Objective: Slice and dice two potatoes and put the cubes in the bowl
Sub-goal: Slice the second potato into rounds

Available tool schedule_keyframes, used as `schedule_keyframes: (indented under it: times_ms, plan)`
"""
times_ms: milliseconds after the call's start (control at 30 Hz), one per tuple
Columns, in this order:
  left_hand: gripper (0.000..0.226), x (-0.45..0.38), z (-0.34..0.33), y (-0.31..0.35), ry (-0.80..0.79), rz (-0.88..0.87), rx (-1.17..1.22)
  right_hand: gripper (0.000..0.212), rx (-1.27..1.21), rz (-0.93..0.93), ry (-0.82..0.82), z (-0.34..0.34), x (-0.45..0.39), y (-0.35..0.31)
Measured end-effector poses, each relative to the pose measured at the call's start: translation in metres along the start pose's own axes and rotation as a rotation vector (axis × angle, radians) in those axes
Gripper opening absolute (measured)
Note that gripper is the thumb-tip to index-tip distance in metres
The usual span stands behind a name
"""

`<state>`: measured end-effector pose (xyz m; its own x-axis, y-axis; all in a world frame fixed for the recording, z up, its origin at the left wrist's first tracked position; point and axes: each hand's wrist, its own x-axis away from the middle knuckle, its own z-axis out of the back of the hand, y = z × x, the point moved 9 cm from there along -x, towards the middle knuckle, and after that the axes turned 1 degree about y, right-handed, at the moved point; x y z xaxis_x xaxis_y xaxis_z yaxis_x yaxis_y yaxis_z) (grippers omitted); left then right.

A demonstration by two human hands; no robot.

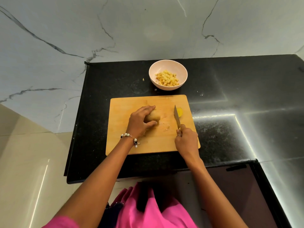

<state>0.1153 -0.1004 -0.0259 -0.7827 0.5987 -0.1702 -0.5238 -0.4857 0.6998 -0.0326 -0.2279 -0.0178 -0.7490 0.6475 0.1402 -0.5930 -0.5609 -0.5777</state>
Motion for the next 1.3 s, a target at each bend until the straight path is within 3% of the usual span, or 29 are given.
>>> schedule_keyframes:
  times_ms: [200, 333, 500, 667, 1033, 1300]
  plan:
    - [0.063, 0.002, 0.000, 0.001, 0.014, -0.001, 0.028, 0.025, -0.117, 0.075, 0.046, 0.014, -0.005, -0.012]
    - [0.063, 0.001, 0.000, -0.001, 0.021, -0.002, 0.028, 0.027, -0.130, 0.179, -0.027, 0.007, 0.003, -0.039]
    - [0.064, 0.000, -0.001, -0.001, 0.009, -0.005, 0.021, 0.031, 0.039, 0.230, -0.107, -0.004, 0.015, -0.061]
    - [0.063, -0.001, -0.002, -0.001, 0.008, -0.019, 0.024, 0.024, 0.145, 0.195, -0.097, -0.008, 0.015, -0.063]
    - [0.057, -0.003, -0.001, 0.000, 0.024, -0.057, 0.029, 0.029, 0.311, 0.272, -0.092, -0.015, 0.012, -0.100]
    - [0.061, -0.002, -0.002, -0.002, 0.025, -0.030, 0.040, 0.029, 0.433, 0.255, -0.069, -0.022, 0.026, -0.087]
